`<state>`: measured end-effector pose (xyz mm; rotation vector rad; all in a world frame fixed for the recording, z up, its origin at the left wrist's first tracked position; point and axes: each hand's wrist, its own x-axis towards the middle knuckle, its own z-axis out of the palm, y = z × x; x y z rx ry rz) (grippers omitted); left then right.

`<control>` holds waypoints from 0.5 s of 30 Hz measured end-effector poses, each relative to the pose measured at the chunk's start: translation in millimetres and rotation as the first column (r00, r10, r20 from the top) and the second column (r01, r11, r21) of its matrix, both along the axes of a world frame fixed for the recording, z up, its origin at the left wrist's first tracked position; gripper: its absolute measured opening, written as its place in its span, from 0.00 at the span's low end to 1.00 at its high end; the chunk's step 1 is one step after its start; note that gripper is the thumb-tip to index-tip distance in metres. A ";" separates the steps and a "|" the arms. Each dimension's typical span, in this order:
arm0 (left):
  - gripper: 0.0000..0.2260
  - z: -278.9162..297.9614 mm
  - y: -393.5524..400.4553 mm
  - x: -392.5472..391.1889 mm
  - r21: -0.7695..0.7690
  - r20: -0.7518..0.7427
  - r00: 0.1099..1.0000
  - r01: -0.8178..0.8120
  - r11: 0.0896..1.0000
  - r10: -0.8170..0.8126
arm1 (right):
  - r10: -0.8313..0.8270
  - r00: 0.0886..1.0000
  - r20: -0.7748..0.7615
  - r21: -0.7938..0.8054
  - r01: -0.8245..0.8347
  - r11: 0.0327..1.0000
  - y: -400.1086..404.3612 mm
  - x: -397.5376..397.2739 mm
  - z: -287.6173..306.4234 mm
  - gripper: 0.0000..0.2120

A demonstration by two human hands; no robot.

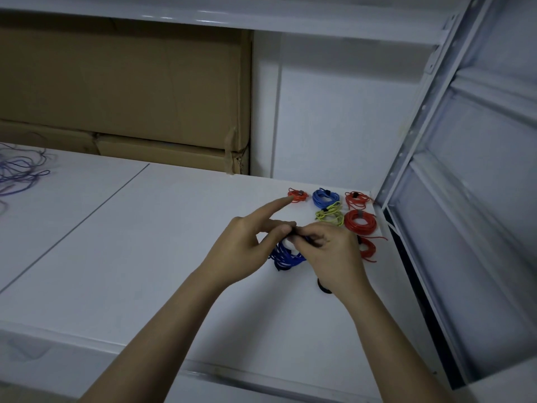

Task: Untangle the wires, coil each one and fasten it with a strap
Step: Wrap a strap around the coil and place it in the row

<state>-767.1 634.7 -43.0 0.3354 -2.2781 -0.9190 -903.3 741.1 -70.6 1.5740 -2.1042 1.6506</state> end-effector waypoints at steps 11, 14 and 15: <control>0.13 2.3 -7.1 -3.1 0.366 0.042 0.999 0.000 0.930 -0.016 | 0.011 0.996 -0.088 -0.042 -0.015 0.999 -0.8 4.0 0.3 0.07; 0.12 7.8 -11.3 -3.5 0.312 0.189 0.982 -0.056 0.948 -0.004 | 0.005 0.986 -0.166 -0.077 -0.018 0.997 -1.3 4.8 -0.6 0.09; 0.11 10.1 -12.7 -3.5 0.262 0.243 0.970 -0.062 0.963 -0.004 | 0.004 0.984 -0.179 -0.084 -0.020 0.996 -1.6 4.8 -1.2 0.09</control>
